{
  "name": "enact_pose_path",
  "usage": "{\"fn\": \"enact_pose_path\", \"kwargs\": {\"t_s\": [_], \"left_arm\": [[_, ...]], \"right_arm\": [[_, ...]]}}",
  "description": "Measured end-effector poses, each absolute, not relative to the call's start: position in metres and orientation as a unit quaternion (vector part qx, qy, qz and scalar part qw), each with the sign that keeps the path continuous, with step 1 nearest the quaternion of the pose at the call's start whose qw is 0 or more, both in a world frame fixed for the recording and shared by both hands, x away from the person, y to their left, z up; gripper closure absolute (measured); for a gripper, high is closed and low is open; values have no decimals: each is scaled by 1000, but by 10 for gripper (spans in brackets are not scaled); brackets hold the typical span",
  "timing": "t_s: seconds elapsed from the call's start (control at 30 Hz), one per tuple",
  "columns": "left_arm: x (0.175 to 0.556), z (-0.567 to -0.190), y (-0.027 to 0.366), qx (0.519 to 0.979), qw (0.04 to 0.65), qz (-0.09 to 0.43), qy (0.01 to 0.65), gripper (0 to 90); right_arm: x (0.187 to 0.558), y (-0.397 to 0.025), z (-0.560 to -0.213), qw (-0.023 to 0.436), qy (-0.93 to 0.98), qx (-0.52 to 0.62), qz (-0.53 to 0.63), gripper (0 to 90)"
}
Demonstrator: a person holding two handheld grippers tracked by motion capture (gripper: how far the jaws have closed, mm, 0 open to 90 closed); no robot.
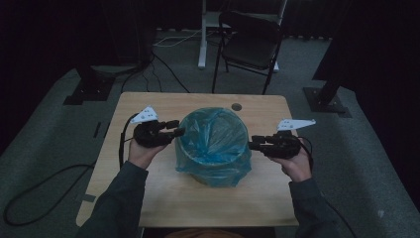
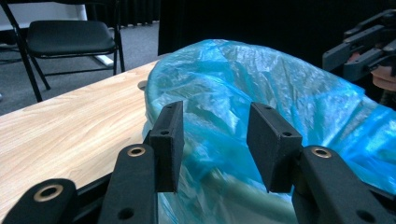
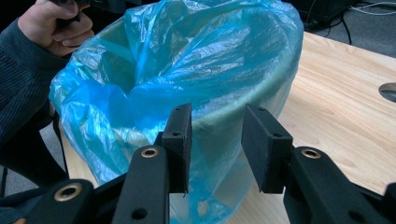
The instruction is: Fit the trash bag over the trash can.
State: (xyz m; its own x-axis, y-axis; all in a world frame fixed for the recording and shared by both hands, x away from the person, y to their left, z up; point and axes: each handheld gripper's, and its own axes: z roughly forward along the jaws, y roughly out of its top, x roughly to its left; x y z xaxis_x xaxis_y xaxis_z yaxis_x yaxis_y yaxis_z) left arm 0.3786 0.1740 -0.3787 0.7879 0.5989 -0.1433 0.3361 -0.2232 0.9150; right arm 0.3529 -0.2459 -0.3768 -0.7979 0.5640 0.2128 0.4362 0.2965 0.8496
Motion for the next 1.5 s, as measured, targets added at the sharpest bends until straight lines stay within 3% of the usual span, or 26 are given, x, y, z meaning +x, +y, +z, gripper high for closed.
{"fn": "enact_pose_path", "kwargs": {"t_s": [0.23, 0.53, 0.9, 1.5], "left_arm": [[391, -371, 174, 779, 538, 122, 297, 579], [402, -350, 155, 814, 518, 112, 239, 639], [412, -318, 134, 838, 500, 117, 183, 647], [433, -297, 90, 877, 465, 69, 97, 645]], "right_arm": [[355, -243, -377, 68, 801, 316, 504, 628], [354, -243, -376, 65, 804, 312, 502, 629], [356, -245, -377, 65, 803, 309, 505, 628], [355, -249, -384, 60, 801, 310, 509, 624]]}}
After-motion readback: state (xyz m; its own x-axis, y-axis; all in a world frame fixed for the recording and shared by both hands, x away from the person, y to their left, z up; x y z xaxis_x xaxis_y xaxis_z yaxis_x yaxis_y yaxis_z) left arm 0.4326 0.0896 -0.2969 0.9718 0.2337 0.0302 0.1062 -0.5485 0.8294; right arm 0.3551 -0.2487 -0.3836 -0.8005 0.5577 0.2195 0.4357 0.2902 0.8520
